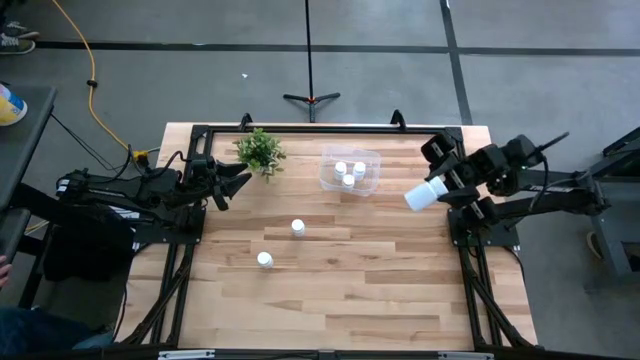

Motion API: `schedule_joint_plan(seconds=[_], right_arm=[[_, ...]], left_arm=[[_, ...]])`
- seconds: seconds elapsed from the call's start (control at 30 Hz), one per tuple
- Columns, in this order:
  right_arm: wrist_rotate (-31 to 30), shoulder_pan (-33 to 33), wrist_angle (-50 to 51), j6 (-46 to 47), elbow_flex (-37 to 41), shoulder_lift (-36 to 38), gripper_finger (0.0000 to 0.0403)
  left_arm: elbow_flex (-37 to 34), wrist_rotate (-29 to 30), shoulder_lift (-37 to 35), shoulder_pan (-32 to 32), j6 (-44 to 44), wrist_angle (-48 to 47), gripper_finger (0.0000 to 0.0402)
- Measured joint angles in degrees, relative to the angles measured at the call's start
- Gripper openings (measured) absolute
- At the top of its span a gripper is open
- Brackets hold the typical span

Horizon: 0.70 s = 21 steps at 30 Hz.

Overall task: Pick and place pill bottles into a basket
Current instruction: Put the white pill bottle into the transparent container

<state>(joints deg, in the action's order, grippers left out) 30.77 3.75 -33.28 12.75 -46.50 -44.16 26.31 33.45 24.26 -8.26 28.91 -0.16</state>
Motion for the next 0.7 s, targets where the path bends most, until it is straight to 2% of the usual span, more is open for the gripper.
schedule_joint_plan(seconds=[0.37,0.5,0.7], right_arm=[[-0.97,0.0,3.55,-0.38,0.0,0.02,0.0151],[-5.26,0.02,9.67,-1.96,0.0,0.0,0.0154],[-17.1,0.03,22.75,-4.24,0.0,-0.11,0.015]], left_arm=[[0.02,0.0,0.01,-0.01,-0.02,-0.02,0.026],[0.01,0.0,0.0,0.01,-0.01,-0.02,0.026],[0.02,0.0,0.01,0.01,-0.02,-0.02,0.026]])
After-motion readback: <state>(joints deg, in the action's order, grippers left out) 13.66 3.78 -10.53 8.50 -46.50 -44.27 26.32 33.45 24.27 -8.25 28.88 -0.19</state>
